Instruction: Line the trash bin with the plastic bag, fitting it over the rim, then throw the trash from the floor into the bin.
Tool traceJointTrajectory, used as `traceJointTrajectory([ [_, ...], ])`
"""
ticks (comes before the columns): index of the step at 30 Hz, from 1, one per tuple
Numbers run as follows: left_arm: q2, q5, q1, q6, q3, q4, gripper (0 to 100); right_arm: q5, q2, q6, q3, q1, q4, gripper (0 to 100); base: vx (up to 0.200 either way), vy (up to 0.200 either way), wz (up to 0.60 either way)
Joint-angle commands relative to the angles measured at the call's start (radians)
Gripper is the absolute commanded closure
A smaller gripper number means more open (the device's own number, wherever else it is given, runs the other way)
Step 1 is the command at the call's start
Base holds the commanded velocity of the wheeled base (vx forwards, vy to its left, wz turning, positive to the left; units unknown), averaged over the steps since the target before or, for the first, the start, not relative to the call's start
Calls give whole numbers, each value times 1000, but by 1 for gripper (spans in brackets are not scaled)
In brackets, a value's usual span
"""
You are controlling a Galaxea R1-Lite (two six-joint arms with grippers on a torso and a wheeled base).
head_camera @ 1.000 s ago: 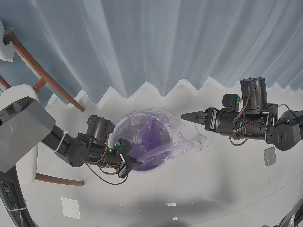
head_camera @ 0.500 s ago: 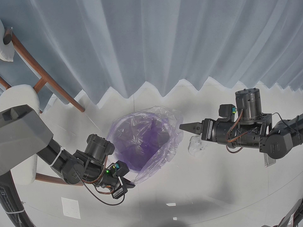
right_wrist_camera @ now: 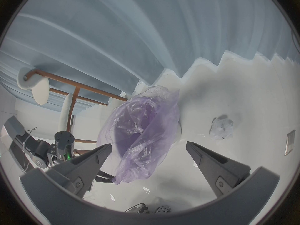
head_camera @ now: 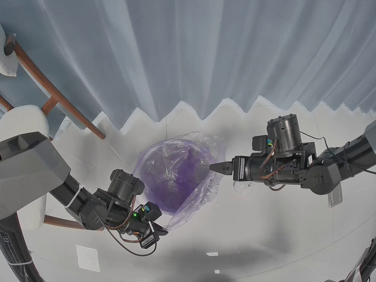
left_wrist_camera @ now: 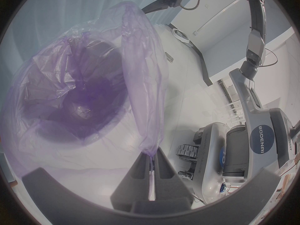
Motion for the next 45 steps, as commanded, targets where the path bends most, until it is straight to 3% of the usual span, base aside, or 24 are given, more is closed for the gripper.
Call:
traceJointTrajectory([
  [1,3,1,0,2,-1,-1,100,-10,67,-14,-43,10,6,0,0,0,0],
  [10,5,1,-17,2,-1,1,100,-27,112,-63,-51,32,9,0,0,0,0],
  [11,5,1,-17,2,-1,1,100,-27,113,-63,-51,32,9,100,0,0,0],
  [22,20,7,-29,18,18,4,100,-50,109,-93,59,-8,0,100,0,0,0],
  [28,71,110,-23,17,11,2,100,-52,161,-92,75,-10,-14,100,0,0,0],
  [38,126,206,-16,3,-7,1,100,-81,308,-89,30,-45,-129,100,0,0,0],
  [45,127,214,3,2,-13,1,100,-90,359,-69,-53,-74,-128,100,0,0,0],
])
